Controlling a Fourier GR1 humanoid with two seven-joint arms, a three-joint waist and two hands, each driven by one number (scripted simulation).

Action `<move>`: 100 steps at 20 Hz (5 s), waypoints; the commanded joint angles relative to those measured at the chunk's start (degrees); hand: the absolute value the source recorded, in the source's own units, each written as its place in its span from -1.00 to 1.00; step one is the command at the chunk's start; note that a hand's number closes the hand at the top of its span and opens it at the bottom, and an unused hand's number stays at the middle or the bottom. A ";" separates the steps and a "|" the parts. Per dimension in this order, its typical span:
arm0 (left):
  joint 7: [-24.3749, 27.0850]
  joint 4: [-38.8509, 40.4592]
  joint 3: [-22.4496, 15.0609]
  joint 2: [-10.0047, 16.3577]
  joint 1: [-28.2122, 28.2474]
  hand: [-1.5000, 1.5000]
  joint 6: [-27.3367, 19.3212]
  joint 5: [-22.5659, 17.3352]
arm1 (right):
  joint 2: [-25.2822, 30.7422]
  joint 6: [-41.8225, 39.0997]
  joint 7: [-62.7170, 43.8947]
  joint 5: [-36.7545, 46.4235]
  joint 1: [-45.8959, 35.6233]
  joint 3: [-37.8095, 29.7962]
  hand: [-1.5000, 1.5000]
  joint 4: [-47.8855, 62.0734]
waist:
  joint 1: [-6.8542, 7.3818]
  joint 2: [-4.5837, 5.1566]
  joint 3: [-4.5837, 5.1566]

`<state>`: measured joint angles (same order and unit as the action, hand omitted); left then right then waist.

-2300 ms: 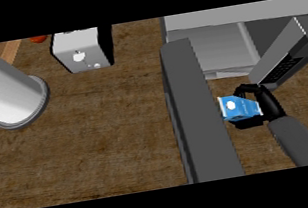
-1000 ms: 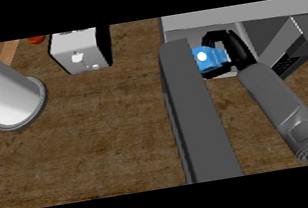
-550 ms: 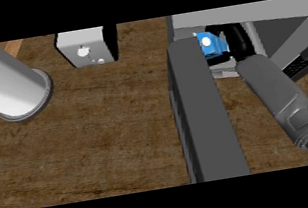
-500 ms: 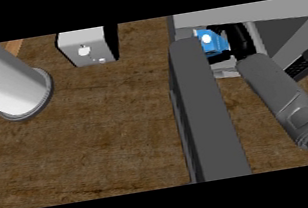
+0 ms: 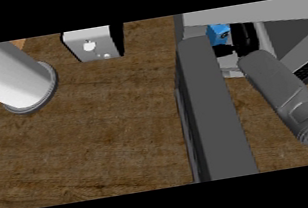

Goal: Pick up the milk, place it into the microwave and close the microwave

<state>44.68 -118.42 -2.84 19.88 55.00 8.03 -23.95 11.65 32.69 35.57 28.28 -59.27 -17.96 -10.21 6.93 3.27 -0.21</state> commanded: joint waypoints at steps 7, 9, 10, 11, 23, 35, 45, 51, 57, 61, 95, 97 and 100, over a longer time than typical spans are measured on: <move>-1.61 0.30 -2.49 0.35 -3.42 -1.00 0.11 3.26 | -0.99 -4.35 1.59 -0.21 -1.59 -0.51 -1.00 3.02 | 0.32 -0.08 -0.10; -1.53 -0.71 -2.08 0.92 -2.89 -1.00 0.45 3.48 | -2.27 -5.97 5.84 -1.49 1.33 -1.57 -1.00 2.69 | 0.11 -0.13 -0.21; -1.34 1.14 -4.17 -0.71 -4.03 -1.00 -0.51 5.16 | -1.73 -7.91 4.31 -1.66 -0.69 -1.73 -1.00 3.02 | -0.12 -0.28 -0.11; -2.16 -1.10 -4.10 0.00 -2.57 -1.00 0.15 4.18 | -1.66 -8.26 5.06 -1.96 -0.73 -2.03 -1.00 2.77 | 0.39 -0.17 -0.18; -6.95 -4.11 -12.21 -3.15 -5.72 -1.00 -3.25 10.95 | -0.82 -23.09 14.30 -6.53 4.26 -5.62 -1.00 2.72 | -3.76 -1.91 -0.02; -15.62 -2.46 -21.92 -7.86 -15.25 -1.00 -8.84 22.06 | -1.12 -34.81 21.79 -8.71 15.52 -4.63 -1.00 -0.86 | -7.21 -3.32 0.18; -30.96 -2.07 -25.08 -8.67 -27.00 1.00 -7.98 23.07 | -2.44 -43.49 20.53 -10.99 26.53 -1.47 -1.00 -11.18 | -9.27 -3.82 0.27; -34.60 5.02 -26.62 -11.99 -34.65 1.00 -9.55 28.01 | -1.60 -47.53 22.88 -13.39 39.18 0.14 -1.00 -23.37 | -9.82 -3.99 0.34; -38.20 12.25 -28.97 -15.16 -42.69 1.00 -10.49 33.57 | -0.26 -49.97 16.64 -17.64 49.06 1.11 -1.00 -41.09 | -9.02 -3.81 0.33; -43.50 21.00 -25.90 -17.66 -55.40 1.00 -7.45 33.37 | 0.24 -50.25 16.07 -18.46 58.71 1.98 -1.00 -48.59 | -9.75 -3.54 0.32; -28.13 61.81 -49.59 -19.87 -90.33 1.00 -40.18 2.86 | 11.55 -62.14 1.70 -39.39 60.94 4.26 -1.00 -78.01 | -19.09 -1.28 0.85; -25.78 60.51 -46.70 -19.87 -91.21 1.00 -41.31 -0.40 | 12.99 -63.35 1.32 -40.79 61.52 3.70 -1.00 -78.88 | -20.13 -1.21 0.92; -23.85 61.19 -45.18 -19.87 -93.52 1.00 -42.21 -3.32 | 13.42 -63.65 -0.24 -42.39 60.25 4.23 -1.00 -79.73 | -20.96 -0.57 0.85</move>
<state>18.10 -56.73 -50.69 0.24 -35.34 -32.20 -23.52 24.13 -28.08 35.18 -12.24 1.84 -13.98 -89.03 -12.77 2.27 0.63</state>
